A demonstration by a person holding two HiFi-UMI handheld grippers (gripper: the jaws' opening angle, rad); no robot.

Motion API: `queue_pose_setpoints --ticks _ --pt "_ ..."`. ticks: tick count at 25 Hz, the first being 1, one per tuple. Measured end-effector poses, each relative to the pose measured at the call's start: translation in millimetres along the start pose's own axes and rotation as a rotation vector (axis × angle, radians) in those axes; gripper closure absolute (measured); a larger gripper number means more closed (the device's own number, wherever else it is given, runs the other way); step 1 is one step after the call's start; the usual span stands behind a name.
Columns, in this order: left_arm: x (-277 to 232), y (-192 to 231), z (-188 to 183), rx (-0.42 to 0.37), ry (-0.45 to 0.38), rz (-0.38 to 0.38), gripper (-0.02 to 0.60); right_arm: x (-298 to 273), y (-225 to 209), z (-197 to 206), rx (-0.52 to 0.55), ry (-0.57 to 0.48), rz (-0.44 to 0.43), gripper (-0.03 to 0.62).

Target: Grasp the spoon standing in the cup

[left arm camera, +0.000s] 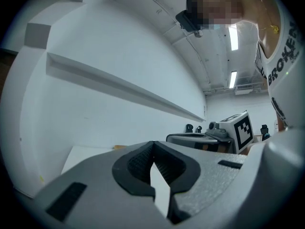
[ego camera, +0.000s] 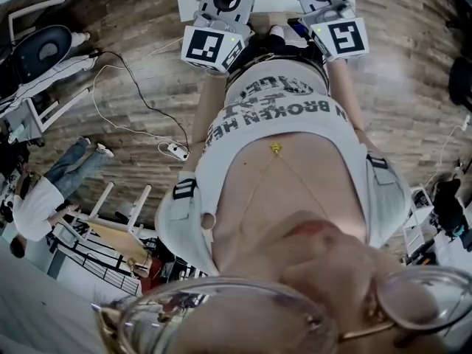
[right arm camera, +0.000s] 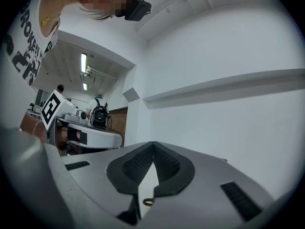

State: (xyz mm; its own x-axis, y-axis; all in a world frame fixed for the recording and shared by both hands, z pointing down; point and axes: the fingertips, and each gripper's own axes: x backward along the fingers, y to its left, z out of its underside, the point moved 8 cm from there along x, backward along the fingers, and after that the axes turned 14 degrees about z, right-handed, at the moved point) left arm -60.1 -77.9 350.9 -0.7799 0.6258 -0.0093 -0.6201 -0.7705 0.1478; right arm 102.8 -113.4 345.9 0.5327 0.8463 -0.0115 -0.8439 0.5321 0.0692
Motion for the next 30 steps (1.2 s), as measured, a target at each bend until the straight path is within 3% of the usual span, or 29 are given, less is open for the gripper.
queue_pose_setpoints --ticks 4,10,20,25,30 --pt "-12 29 -1 0.019 0.008 0.054 0.591 -21 0 2 0.001 0.049 0.044 0.588" --pt "-32 35 -17 0.01 0.008 0.136 0.591 -25 -6 -11 -0.013 0.021 0.074 0.588" --pt "-41 61 0 0.014 0.045 0.241 0.591 -39 -5 9 -0.036 0.072 0.202 0.588" --pt "-9 123 10 0.039 0.066 0.263 0.591 -91 40 25 -0.036 0.123 0.219 0.588" --pt "-20 128 25 0.052 0.109 0.254 0.591 -99 30 36 -0.018 0.168 0.196 0.588"
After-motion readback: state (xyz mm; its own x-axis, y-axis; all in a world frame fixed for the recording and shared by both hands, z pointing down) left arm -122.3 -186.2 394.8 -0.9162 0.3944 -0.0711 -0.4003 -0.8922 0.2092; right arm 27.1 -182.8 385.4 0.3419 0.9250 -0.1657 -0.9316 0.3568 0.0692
